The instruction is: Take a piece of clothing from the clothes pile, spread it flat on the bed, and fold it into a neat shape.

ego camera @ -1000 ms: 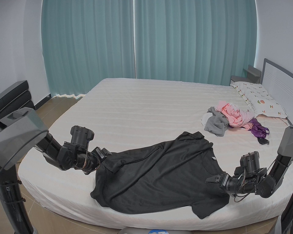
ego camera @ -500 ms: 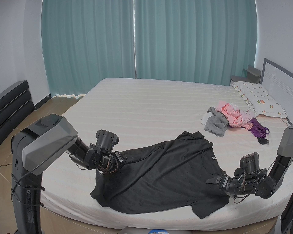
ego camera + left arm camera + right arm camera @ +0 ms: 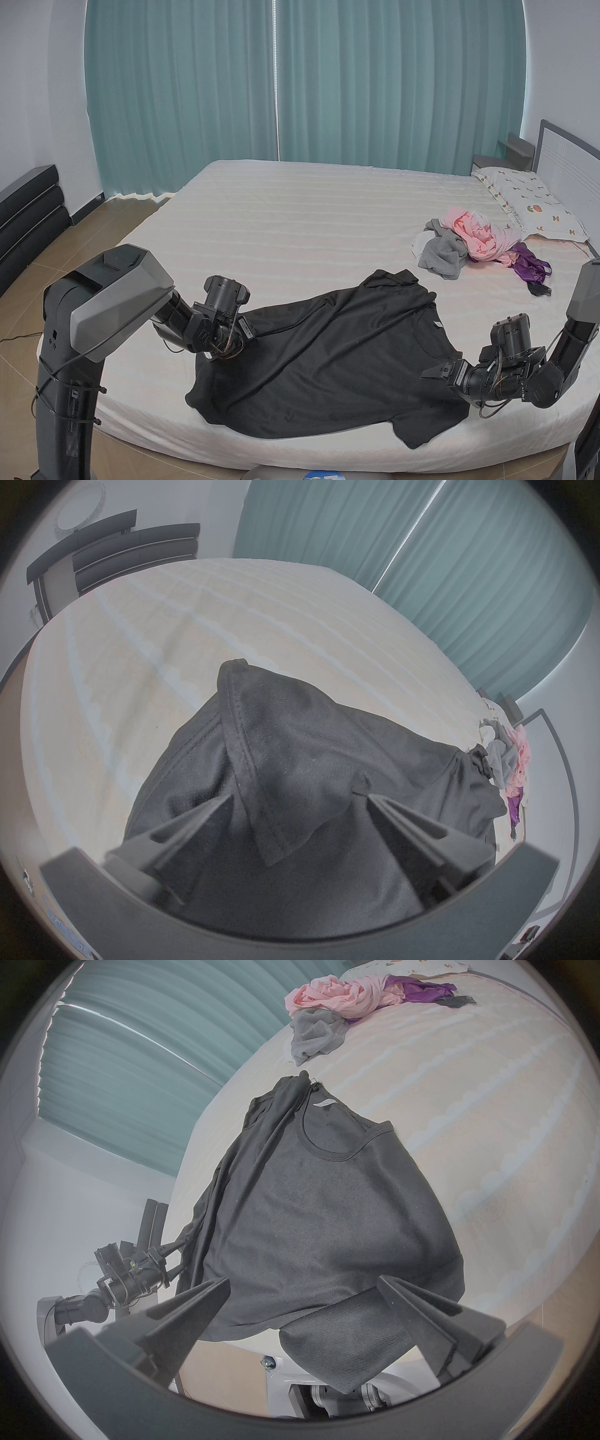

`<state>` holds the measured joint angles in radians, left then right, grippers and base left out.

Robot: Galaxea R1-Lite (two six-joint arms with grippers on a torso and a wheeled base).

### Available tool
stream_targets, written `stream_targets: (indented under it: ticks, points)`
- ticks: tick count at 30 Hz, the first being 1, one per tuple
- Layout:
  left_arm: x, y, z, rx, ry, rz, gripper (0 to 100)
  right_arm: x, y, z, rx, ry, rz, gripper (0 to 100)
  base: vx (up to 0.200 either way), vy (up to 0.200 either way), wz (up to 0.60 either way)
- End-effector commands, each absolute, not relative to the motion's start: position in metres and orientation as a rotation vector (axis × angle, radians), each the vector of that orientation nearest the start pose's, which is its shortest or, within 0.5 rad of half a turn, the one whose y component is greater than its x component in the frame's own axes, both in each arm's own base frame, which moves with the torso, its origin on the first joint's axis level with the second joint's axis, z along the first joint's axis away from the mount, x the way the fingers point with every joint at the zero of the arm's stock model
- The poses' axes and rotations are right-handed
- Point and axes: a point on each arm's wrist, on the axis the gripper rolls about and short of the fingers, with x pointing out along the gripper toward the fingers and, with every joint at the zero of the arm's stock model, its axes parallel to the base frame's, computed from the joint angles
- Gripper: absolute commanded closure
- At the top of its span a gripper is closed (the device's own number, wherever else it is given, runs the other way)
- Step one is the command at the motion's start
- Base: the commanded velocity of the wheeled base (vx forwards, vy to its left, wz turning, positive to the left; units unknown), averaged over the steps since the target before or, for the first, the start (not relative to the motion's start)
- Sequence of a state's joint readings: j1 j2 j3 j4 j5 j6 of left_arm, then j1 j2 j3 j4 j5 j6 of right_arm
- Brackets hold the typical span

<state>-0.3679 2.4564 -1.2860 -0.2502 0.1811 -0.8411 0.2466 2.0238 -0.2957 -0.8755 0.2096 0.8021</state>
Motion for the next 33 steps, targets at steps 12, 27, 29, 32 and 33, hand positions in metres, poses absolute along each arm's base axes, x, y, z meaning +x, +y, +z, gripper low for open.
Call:
stream_targets:
  ticks: [12,27,29,32,33]
  points:
    - [0.458,-0.127,0.013,-0.613,0.639,0.274,100,0.236,0.066,0.007,0.72,0.992,0.062,0,0.0,0.0,0.0]
    - [0.524,-0.094,0.021,-0.688,0.433,0.283,100,0.25,0.069,0.011,0.727,0.911,0.095,0,0.0,0.0,0.0]
    - [0.525,-0.093,0.023,-0.689,0.428,0.28,100,0.266,0.074,0.016,0.724,0.848,0.109,0,0.0,0.0,0.0]
    - [0.525,-0.093,0.027,-0.692,0.418,0.277,100,0.289,0.076,0.018,0.724,0.791,0.097,0,0.0,0.0,0.0]
    - [0.525,-0.093,0.03,-0.693,0.414,0.276,100,0.299,0.077,0.018,0.724,0.771,0.092,0,0.0,0.0,0.0]
